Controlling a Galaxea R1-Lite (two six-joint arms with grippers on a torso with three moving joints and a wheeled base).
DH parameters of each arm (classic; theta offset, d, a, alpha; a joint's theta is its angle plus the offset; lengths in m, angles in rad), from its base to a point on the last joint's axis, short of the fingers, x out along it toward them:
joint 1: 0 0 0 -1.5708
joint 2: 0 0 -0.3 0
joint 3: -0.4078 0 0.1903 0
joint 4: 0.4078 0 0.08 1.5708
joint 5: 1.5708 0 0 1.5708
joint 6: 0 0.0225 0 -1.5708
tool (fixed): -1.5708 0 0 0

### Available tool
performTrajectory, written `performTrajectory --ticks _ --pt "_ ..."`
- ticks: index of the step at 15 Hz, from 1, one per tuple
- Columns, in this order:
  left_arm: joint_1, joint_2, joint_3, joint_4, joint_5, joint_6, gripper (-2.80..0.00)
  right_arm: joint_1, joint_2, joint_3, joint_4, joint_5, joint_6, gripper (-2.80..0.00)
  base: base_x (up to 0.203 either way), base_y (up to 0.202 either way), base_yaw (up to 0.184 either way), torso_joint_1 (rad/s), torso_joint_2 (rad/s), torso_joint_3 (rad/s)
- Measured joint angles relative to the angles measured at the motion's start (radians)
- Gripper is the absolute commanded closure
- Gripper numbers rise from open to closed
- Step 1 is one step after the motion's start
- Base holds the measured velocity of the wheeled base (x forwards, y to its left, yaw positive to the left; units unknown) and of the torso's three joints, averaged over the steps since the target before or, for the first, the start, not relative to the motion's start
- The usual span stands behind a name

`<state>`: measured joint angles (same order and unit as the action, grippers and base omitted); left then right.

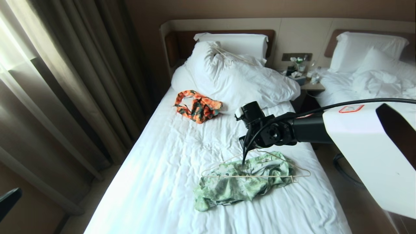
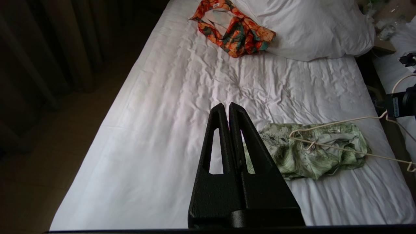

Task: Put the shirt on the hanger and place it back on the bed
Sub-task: Place the hanger on the bed

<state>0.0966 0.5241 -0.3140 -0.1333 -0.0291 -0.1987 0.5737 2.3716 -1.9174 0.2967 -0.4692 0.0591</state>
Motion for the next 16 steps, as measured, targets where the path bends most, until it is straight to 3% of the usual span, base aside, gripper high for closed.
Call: performTrajectory --ticks 7,8,9,13,16 --pt "0.0 -0.094 -0.001 0.098 0.016 0.001 0.0 -0.091 0.14 -0.006 -0.019 0.021 -0.003 0.0 0.0 0.0 0.0 0.0 0.0 0.0" --pt "0.0 -0.101 -0.003 0.099 0.018 0.001 0.0 -0.095 0.16 -0.013 -0.021 0.021 -0.003 -1.04 0.0 0.0 0.0 0.0 0.0 0.0" --pt "0.0 -0.106 -0.003 0.1 0.024 0.001 0.0 -0.101 0.182 -0.024 -0.03 0.021 -0.003 -2.8 0.0 0.0 0.0 0.0 0.0 0.0" --pt "0.001 -0.115 -0.003 0.1 0.047 0.001 0.0 -0.111 0.25 -0.046 -0.106 0.021 -0.007 -2.8 0.0 0.0 0.0 0.0 0.0 0.0" --pt "0.001 -0.129 -0.003 0.102 0.067 0.001 0.0 -0.113 0.247 -0.038 -0.061 0.019 0.002 -2.8 0.0 0.0 0.0 0.0 0.0 0.0"
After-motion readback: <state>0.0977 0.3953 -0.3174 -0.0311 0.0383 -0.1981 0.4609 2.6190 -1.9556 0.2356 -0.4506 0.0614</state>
